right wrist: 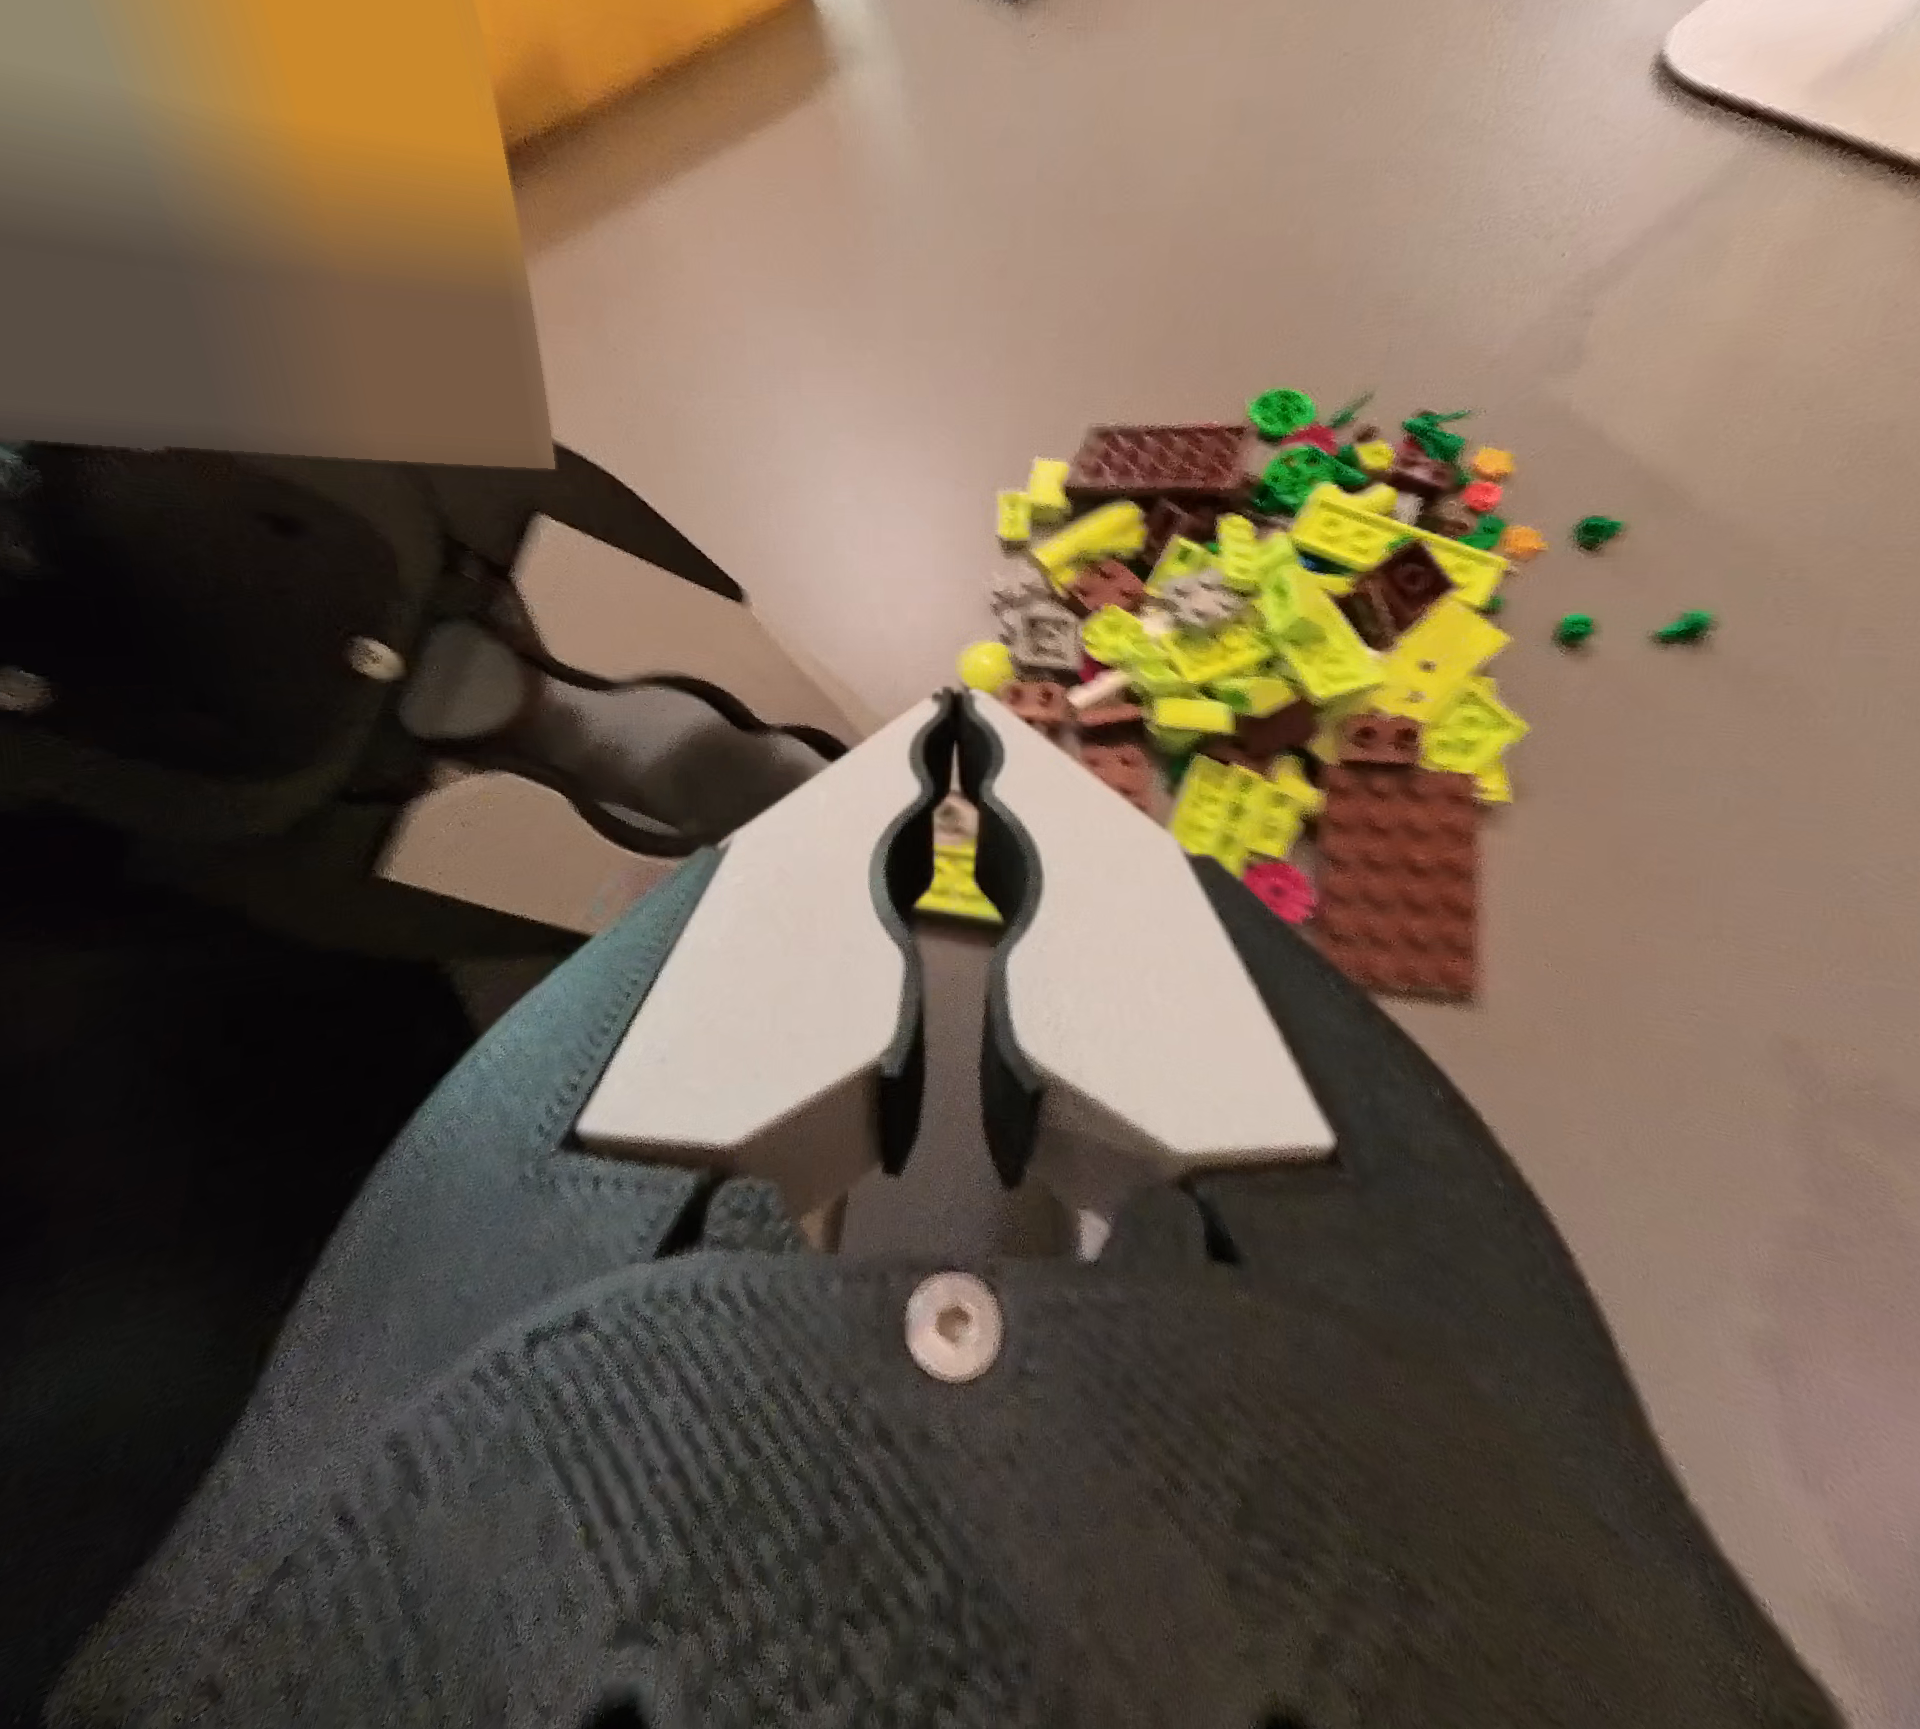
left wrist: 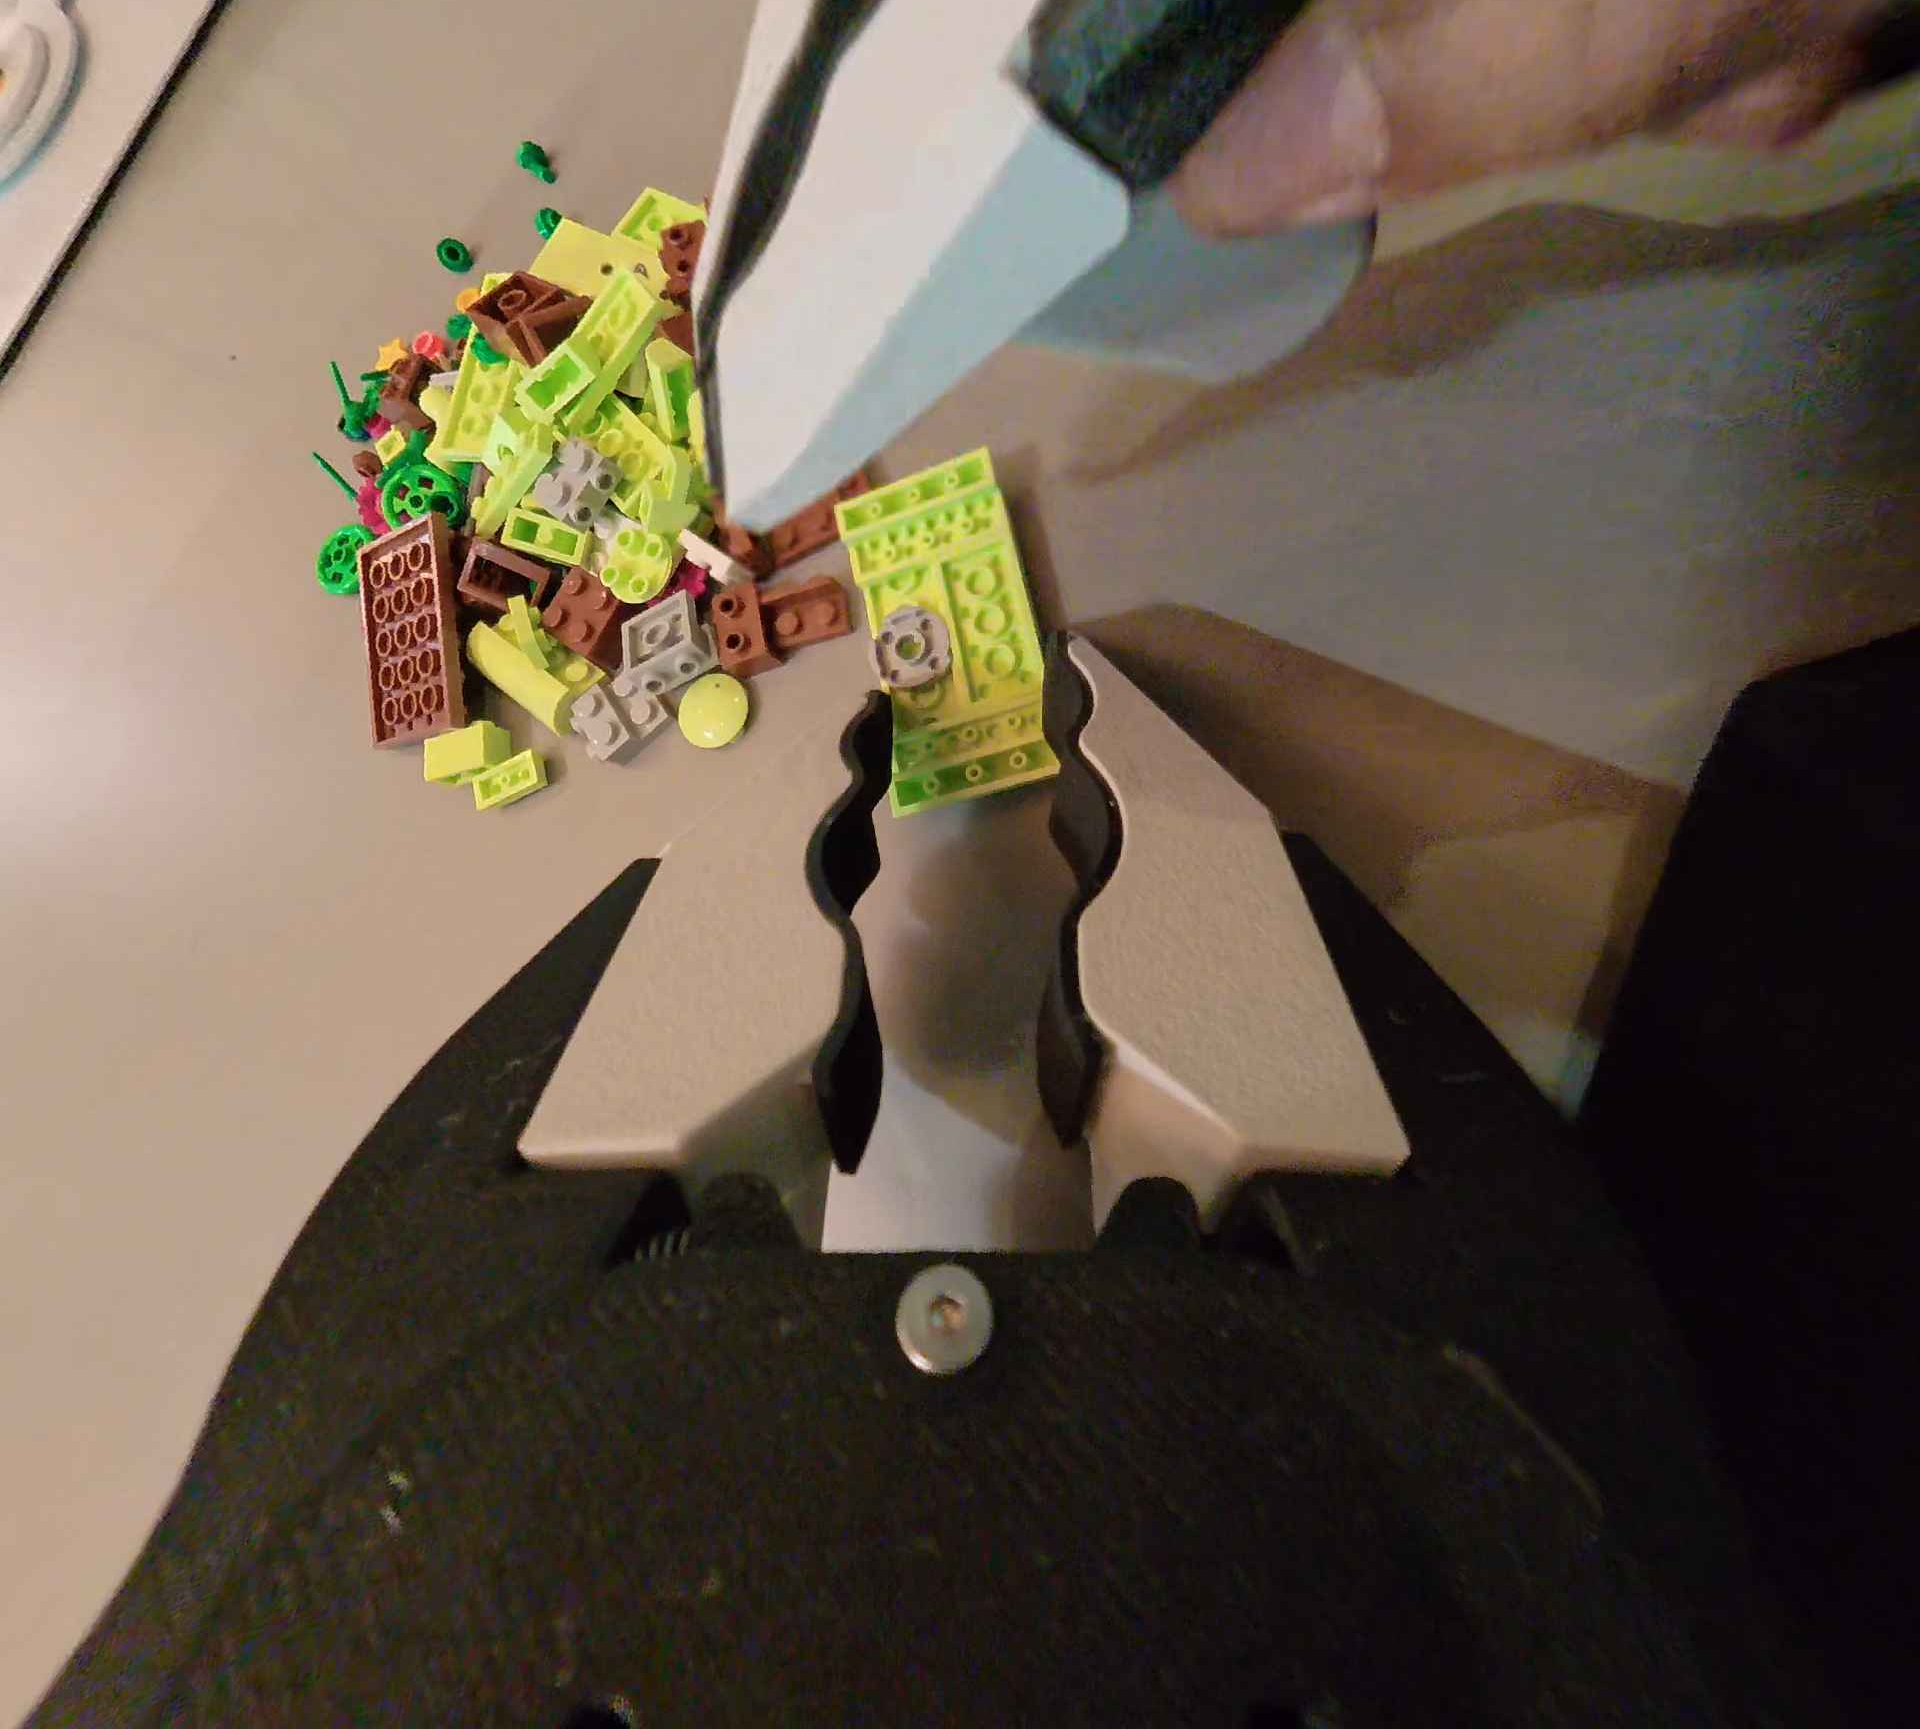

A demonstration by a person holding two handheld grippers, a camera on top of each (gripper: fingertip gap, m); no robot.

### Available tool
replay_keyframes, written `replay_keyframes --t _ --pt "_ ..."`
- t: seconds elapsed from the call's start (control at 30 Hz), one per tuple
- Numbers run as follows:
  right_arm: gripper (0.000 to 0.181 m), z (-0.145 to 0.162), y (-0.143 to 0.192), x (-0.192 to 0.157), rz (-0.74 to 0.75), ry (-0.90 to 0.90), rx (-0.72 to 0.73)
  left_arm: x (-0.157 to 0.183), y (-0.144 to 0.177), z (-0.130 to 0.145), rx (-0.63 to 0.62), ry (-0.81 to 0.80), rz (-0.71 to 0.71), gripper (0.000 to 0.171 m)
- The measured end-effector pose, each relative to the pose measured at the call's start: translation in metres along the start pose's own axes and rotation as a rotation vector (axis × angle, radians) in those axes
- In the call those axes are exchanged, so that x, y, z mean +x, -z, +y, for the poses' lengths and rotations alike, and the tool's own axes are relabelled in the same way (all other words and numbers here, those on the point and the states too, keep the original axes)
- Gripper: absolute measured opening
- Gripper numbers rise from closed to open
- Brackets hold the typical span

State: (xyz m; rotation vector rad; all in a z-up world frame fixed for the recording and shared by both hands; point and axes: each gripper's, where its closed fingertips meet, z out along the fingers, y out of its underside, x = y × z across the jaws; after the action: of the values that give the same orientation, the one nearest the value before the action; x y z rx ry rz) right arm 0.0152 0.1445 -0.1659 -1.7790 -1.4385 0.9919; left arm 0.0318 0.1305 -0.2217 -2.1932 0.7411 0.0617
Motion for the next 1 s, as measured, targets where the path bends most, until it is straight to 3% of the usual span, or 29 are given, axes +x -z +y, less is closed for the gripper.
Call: replay_keyframes --t 0.1,0.17,0.23,0.33,0.37,0.53,0.7,0.83,0.93,1.0 --pt "0.002 0.015 -0.003 0.008 0.049 0.079 -0.109 0.0 0.0 0.0 0.008 -0.003 -0.003 0.029" --pt "0.022 0.026 -0.01 0.006 0.049 0.051 -0.158 0.0 0.0 -0.001 0.008 -0.002 -0.004 0.03" --pt "0.028 0.04 -0.017 0.006 0.063 0.025 -0.219 -0.001 0.0 -0.001 0.01 -0.003 -0.009 0.029" --pt "0.023 0.043 -0.021 0.003 0.053 0.004 -0.21 -0.001 0.0 -0.003 0.021 -0.022 -0.029 0.029" --pt "0.024 0.045 -0.022 0.003 0.05 0.0 -0.222 0.0 0.001 -0.004 0.026 -0.038 -0.032 0.019" --pt "0.021 0.049 -0.02 0.006 0.053 0.019 -0.246 0.002 0.005 -0.008 0.061 -0.066 -0.045 0.027" --pt "0.018 0.052 -0.017 -0.001 -0.038 0.034 -0.255 0.022 0.013 -0.009 0.078 0.094 0.187 0.037" --pt "0.013 0.063 -0.006 -0.033 -0.295 0.086 -0.287 0.037 0.048 -0.021 0.189 0.288 0.564 0.04" --pt "0.017 0.069 0.003 -0.05 -0.436 0.156 -0.276 0.026 0.069 -0.029 0.328 0.289 0.619 0.057" --pt "0.019 0.067 0.008 -0.053 -0.469 0.199 -0.25 0.022 0.068 -0.024 0.344 0.202 0.584 0.072"
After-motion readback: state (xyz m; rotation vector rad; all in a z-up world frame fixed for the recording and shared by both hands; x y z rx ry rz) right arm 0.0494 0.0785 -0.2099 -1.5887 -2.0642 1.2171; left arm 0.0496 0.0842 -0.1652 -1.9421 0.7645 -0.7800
